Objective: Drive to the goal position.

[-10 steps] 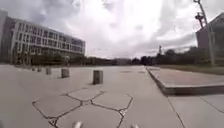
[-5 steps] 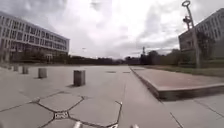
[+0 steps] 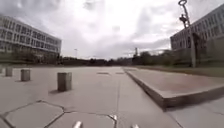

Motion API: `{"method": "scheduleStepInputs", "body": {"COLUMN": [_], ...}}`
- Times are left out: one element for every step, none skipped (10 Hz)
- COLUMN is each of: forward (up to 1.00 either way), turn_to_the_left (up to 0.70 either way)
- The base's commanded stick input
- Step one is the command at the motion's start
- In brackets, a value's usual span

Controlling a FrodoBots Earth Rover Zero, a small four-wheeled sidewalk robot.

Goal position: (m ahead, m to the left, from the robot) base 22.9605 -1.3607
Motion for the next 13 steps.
{"method": "scheduleStepInputs", "body": {"forward": [1.0,1.0,1.0,1.0,1.0,1.0,1.0,1.0,1.0,1.0,1.0,1.0,1.0], "turn_to_the_left": [0.0,0.0,0.0,0.0,0.0,0.0,0.0,0.0,0.0,0.0,0.0,0.0,0.0]}}
